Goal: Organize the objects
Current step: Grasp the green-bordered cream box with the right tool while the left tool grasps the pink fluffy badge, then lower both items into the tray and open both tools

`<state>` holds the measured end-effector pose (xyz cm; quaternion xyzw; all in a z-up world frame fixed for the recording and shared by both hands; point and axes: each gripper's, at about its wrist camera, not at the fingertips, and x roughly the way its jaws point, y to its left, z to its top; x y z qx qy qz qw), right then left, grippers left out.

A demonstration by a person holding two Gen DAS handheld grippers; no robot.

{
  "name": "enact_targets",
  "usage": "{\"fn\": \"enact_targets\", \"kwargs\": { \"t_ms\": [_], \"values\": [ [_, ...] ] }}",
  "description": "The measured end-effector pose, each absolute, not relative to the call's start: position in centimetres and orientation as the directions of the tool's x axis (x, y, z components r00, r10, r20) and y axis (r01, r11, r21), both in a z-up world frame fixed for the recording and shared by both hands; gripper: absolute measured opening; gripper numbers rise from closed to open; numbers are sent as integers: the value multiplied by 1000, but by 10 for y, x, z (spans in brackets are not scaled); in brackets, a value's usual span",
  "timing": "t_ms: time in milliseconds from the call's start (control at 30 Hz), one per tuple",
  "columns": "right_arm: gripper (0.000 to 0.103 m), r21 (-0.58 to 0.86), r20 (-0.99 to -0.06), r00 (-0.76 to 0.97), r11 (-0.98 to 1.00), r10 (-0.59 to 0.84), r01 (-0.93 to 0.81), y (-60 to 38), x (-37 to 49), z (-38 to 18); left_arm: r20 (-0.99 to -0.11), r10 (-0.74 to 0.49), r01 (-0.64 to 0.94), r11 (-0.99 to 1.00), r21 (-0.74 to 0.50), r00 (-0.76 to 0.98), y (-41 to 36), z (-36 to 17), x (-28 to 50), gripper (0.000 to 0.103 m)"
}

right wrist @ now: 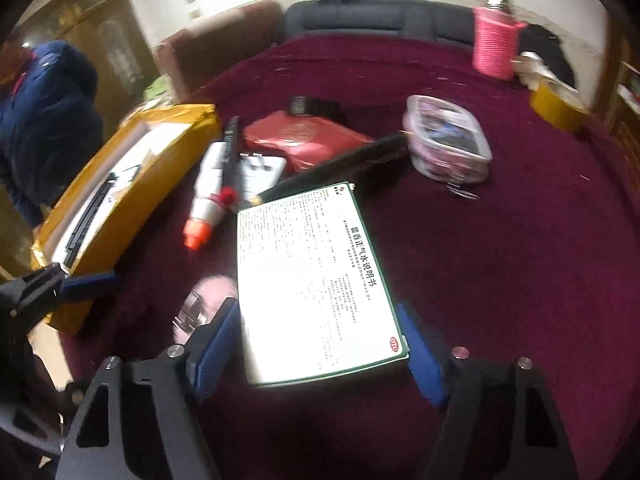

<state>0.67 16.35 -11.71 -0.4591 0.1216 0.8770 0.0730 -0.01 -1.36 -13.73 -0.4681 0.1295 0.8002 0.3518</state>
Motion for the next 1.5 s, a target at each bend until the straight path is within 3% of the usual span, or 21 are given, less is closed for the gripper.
{"fn": "enact_targets", "kwargs": {
  "t_ms": [233,367,467,700,1033,1233,1500],
  "values": [
    [81,181,-822,-564,-906,73,-382,185,59,-117,-855,457,-681,-709,-184,-245,16,-153,-17,83],
    [82,186,-815,-574,-902,80,-390,184,66,-117,-859,464,-661,-717,-220,-218,21,-160,-22,38],
    [82,176,-811,-577,-903,93,-393,179,65,-116,-855,470,-654,-721,-228,-220,16,-158,-18,29],
    [81,189,-807,-585,-902,83,-389,165,56,-116,-847,458,-672,-720,-174,-270,-5,-143,3,27],
    [81,342,-703,-705,-913,-92,-222,118,24,-67,-753,562,-534,-776,-336,-343,-116,-71,-30,27],
    [81,288,-702,-700,-952,-134,-106,70,-60,-44,-767,417,-399,-888,-230,-487,-177,-52,-105,27],
    [81,113,-757,-652,-991,-37,-75,31,-179,-43,-828,342,-300,-928,-223,-443,-202,-84,-210,27]
  ]
}}
